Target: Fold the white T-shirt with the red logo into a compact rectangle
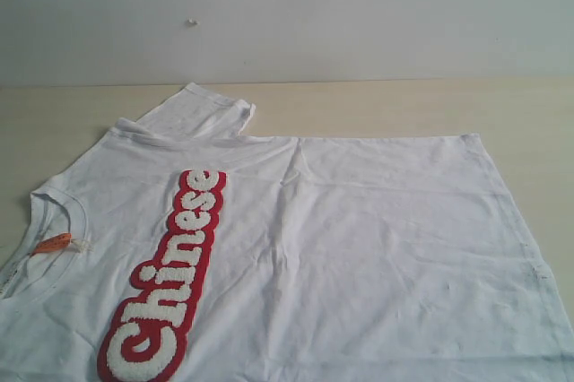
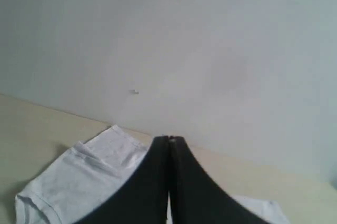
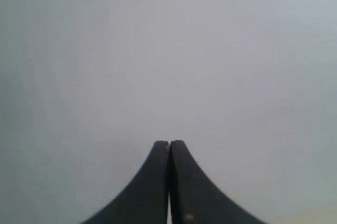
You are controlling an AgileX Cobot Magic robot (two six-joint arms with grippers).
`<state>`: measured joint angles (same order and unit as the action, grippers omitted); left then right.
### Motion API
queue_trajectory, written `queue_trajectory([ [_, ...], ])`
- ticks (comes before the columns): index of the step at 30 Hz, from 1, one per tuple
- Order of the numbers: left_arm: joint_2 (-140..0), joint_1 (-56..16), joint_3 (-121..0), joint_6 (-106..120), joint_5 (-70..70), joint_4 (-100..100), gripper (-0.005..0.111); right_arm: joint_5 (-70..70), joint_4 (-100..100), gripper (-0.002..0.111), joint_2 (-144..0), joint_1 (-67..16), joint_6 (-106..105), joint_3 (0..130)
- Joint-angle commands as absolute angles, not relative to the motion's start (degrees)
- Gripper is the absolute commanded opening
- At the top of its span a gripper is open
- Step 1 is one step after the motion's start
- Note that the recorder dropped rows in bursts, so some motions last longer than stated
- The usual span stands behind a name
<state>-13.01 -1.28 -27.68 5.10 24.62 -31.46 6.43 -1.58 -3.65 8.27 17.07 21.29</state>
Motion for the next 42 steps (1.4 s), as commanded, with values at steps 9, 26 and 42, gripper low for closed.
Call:
queue_trajectory([
  [9,-44.0,-1.1,-54.6,24.9,42.6,-35.2,0.0,21.9,1.2,0.0,-23.5,3.2,1.1,40.8],
  [26,-70.9,-11.6,-67.0,59.9,56.4,-40.9,0.0,46.9,0.6,0.0,-65.3,-9.6,-29.6,61.2],
  [42,-81.3,-26.2,-61.7,60.0,62.1,-3.0,0.0,59.4,-10.7,0.0,-78.5,-17.0,-62.8,61.3],
])
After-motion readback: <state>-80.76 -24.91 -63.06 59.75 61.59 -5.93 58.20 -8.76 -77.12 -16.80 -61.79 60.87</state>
